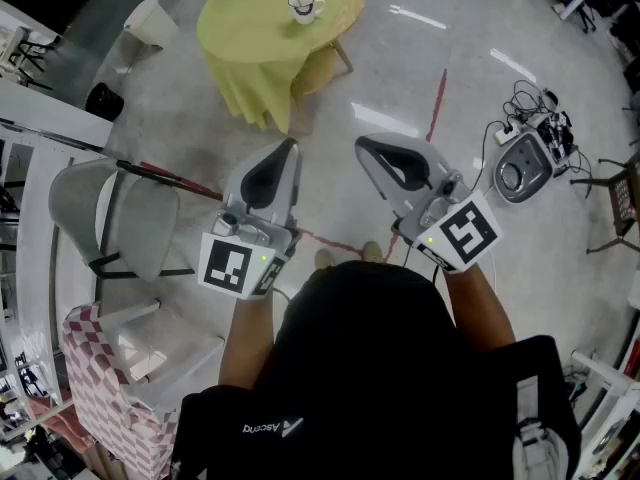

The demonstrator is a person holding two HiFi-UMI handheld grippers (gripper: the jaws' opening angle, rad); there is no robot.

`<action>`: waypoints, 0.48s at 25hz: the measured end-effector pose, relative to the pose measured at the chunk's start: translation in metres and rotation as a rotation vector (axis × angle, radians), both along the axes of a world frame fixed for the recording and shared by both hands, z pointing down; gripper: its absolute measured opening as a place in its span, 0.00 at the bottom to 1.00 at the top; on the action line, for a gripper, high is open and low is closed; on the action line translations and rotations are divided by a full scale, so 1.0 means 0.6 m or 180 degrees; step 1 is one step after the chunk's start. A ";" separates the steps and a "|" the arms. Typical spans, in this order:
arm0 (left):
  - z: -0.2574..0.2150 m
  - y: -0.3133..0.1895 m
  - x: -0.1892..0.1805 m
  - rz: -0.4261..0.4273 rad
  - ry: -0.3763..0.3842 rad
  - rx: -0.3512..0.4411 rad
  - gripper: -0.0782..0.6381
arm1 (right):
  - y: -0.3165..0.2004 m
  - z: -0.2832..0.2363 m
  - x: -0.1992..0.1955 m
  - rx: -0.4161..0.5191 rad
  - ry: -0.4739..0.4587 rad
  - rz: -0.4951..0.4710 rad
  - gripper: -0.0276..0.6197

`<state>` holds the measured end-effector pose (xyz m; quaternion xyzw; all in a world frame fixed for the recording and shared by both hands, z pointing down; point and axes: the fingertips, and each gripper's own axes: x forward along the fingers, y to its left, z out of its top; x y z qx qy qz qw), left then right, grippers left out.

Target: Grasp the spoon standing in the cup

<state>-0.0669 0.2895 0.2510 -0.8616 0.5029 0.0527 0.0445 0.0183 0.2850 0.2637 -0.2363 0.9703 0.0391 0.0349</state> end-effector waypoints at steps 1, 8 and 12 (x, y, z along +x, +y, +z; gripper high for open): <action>0.000 -0.001 0.002 0.0000 0.0010 0.0003 0.12 | 0.001 -0.002 0.000 -0.0010 -0.0011 -0.0004 0.05; 0.003 -0.006 0.018 -0.0004 0.0033 -0.0017 0.12 | -0.003 -0.003 0.013 0.0004 -0.0021 0.0011 0.05; 0.004 -0.014 0.030 -0.0013 0.0021 -0.0027 0.12 | -0.008 -0.003 0.026 -0.0005 -0.0050 0.0012 0.05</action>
